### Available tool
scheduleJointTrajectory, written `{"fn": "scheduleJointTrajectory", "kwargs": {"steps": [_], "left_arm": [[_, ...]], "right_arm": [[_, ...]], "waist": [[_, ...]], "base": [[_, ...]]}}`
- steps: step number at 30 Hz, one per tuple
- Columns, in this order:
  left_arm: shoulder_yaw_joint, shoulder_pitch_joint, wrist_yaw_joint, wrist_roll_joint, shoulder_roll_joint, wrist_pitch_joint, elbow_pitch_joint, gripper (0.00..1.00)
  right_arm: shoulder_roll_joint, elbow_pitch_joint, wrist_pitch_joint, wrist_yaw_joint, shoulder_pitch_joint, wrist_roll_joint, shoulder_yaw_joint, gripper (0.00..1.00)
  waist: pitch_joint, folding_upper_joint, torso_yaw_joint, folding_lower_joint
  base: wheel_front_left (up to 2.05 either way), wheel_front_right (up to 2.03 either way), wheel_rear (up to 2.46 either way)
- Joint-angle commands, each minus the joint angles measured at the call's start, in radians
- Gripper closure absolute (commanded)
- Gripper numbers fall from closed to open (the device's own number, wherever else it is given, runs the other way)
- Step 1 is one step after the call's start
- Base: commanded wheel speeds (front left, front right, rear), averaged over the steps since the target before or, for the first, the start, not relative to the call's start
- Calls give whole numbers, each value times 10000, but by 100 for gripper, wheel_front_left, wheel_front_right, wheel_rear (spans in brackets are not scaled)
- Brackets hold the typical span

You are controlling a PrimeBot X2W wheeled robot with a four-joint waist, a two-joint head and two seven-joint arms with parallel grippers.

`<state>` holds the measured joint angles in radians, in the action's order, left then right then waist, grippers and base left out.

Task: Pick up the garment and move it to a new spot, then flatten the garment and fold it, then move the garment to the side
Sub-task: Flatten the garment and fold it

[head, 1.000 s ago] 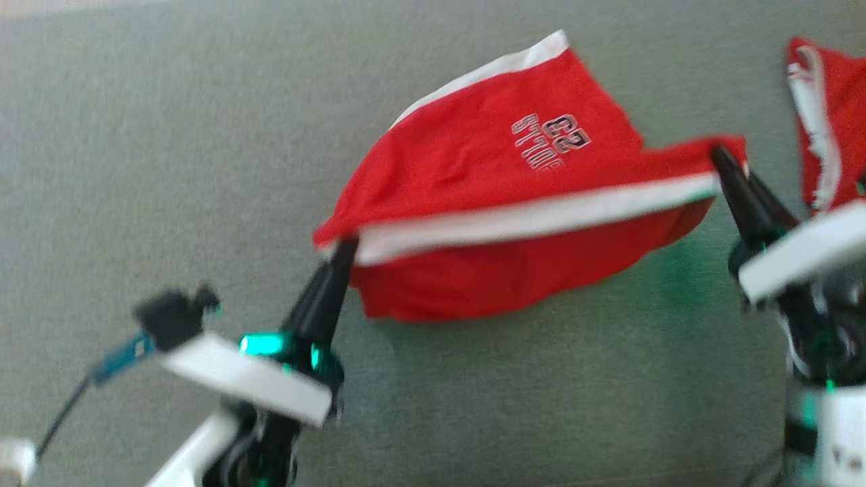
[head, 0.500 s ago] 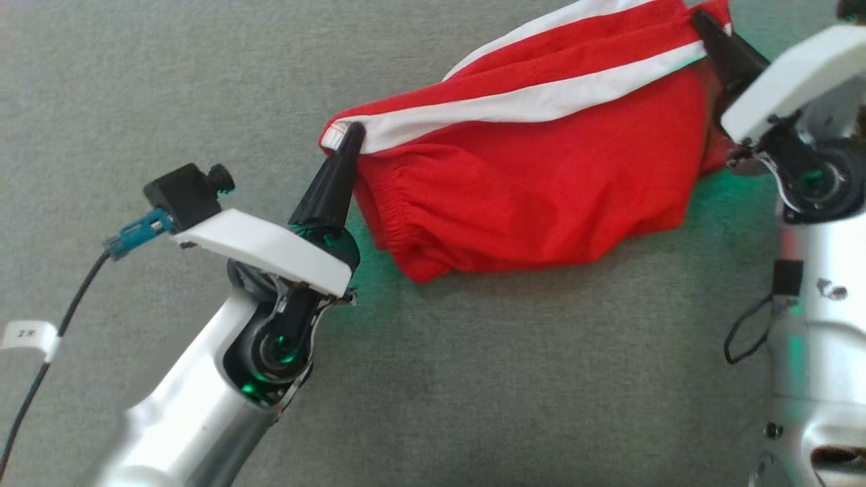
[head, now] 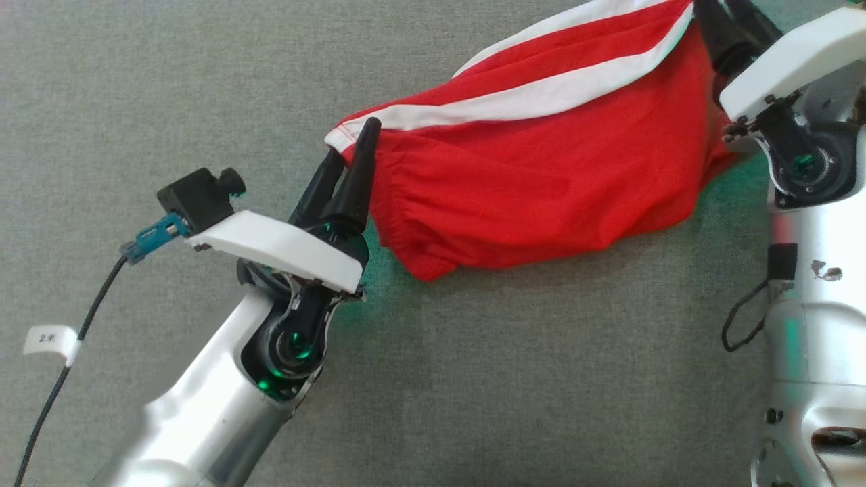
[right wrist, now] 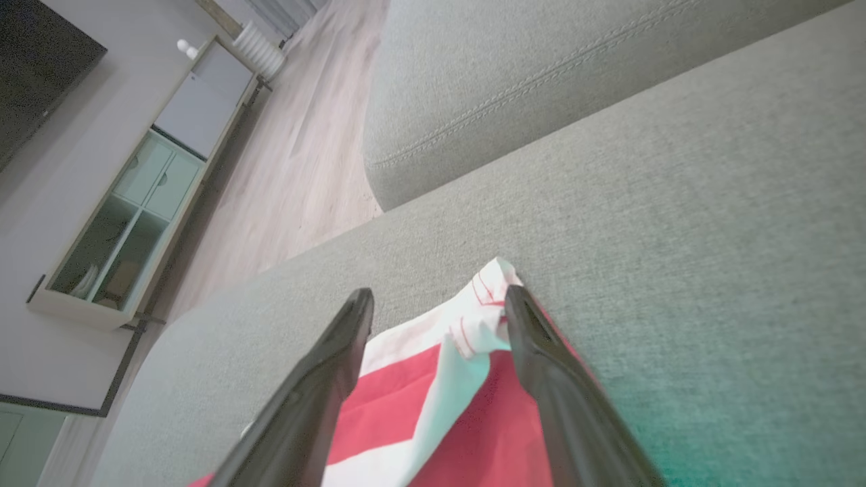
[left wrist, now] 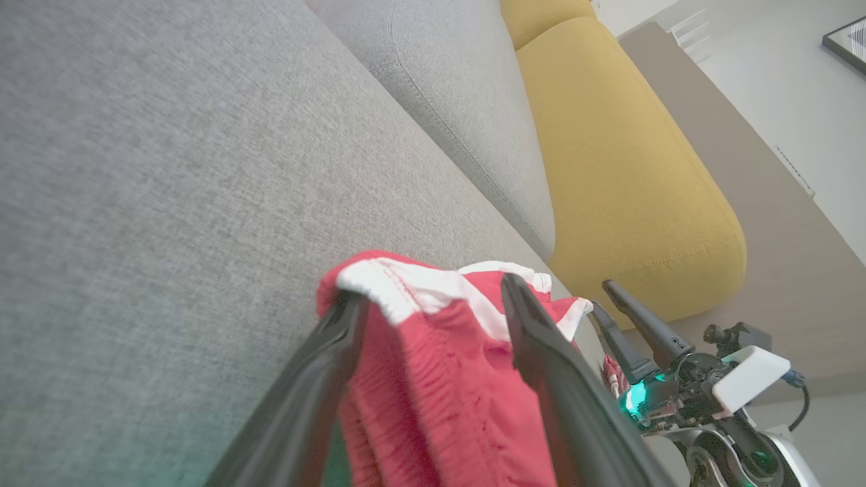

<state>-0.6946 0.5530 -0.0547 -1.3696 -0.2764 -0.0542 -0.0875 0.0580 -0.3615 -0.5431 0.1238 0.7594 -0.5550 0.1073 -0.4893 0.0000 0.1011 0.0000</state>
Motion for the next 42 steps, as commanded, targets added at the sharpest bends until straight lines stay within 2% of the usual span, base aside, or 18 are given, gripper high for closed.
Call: {"fn": "scheduleJointTrajectory", "kwargs": {"steps": [1,8,14,19,24,27,31,36,39,40,41,42], "left_arm": [[394,252,-90,233,-191,-197,225,0],[462,18,-371,900,-495,-852,327,0],[-75,-485,-1062,2555,-1274,-1448,772,0],[-280,-942,-1897,4217,-1741,-1909,1201,0],[-52,-1377,-2357,5718,-1678,-2062,1714,0],[369,-1673,-2315,6437,-1364,-2070,1978,0],[946,-2025,-2041,7520,-931,-2073,2238,0],[1682,-2499,-1592,8665,-382,-2074,2356,0],[2241,-2866,-1102,9124,155,-2075,2289,0],[2361,-2938,-968,9223,282,-2075,2262,0],[2480,-3001,-831,9329,408,-2075,2237,0],[2608,-3070,-693,9423,538,-2075,2211,0]], "right_arm": [[-24,356,380,69,345,-221,-211,0],[295,409,1537,69,209,-538,-414,0],[1438,676,2409,69,-581,607,-1492,0],[2244,750,2105,69,-1363,1527,-2395,0],[2606,846,1349,69,-1615,1612,-2681,0],[2600,916,1079,69,-1521,1615,-2687,0],[2629,732,622,69,-1294,1779,-2794,0],[2631,202,-111,69,-1078,1969,-2976,0],[2529,-312,-653,69,-957,2148,-3030,0],[2513,-426,-769,69,-947,2186,-3035,4],[2481,-547,-894,69,-948,2182,-3004,74],[2442,-633,-989,69,-948,2145,-2970,100]], "waist": [[-15,0,-39,0],[135,0,-213,0],[566,0,-407,0],[861,0,-490,0],[789,0,-351,0],[659,0,-190,0],[503,0,33,0],[373,0,278,0],[330,0,424,0],[326,0,451,0],[323,0,477,0],[325,0,494,0]], "base": [[0,0,0],[0,0,0],[0,0,0],[0,0,0],[0,0,0],[0,0,0],[0,0,0],[0,0,0],[0,0,0],[0,0,0],[0,0,0],[0,0,0]]}}
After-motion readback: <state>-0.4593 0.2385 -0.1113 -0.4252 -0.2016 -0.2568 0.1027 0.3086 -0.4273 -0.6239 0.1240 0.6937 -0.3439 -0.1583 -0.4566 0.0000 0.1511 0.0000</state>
